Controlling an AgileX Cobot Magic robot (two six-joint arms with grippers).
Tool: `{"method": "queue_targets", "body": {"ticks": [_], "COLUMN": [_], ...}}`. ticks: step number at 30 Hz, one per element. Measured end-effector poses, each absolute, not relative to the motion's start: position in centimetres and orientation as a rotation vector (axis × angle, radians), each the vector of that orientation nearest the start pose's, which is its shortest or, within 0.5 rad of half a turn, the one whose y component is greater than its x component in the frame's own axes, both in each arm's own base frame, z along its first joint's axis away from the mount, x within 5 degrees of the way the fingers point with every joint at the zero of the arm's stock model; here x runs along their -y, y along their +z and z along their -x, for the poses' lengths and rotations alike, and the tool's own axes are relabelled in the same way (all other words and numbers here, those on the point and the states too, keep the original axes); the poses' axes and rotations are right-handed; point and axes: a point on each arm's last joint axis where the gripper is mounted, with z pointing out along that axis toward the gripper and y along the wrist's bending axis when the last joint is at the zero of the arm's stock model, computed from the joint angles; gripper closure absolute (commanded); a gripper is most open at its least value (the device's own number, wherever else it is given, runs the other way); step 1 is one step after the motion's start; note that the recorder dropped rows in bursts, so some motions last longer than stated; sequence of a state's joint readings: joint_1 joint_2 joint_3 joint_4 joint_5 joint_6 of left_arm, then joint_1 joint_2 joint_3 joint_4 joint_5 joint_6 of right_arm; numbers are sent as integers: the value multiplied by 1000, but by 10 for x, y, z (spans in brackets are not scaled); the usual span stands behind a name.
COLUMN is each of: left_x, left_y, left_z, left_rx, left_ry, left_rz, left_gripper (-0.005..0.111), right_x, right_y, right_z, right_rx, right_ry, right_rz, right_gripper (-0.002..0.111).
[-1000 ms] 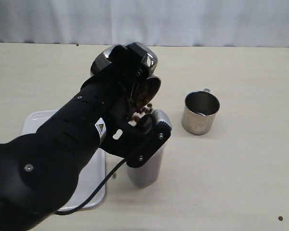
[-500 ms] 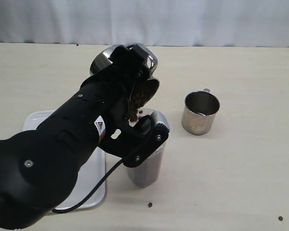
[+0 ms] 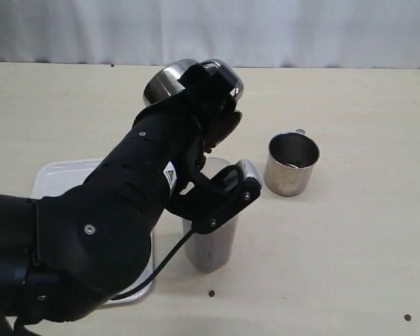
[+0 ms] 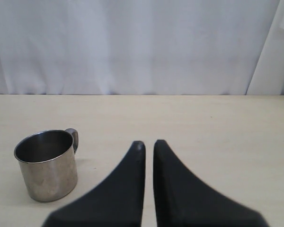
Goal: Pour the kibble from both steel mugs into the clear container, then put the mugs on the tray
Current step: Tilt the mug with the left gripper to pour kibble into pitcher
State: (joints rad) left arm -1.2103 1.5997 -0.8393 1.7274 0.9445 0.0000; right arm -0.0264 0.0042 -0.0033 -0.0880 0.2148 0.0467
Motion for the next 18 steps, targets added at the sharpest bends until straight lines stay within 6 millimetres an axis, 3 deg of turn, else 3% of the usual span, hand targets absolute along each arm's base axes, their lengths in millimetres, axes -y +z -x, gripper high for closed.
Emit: {"method": "queue_targets", "body": {"ticks": [5, 11, 18], "left_x": [259, 268, 266], "left_y": [242, 244, 246], "left_z": [-175, -159, -160], "left_rx": [-719, -596, -530], "left_ry": [1352, 1392, 1483], "left_rz": [-1938, -1973, -2006], "left_gripper": [107, 107, 107], "right_x": [3, 3, 3], "right_y": [195, 195, 195], "right_z": [-56, -56, -56], "right_rx": [-1699, -1699, -1699], "right_ry": [-65, -65, -65], "right_rz": [-3, -3, -3], "right_gripper": [103, 103, 103]}}
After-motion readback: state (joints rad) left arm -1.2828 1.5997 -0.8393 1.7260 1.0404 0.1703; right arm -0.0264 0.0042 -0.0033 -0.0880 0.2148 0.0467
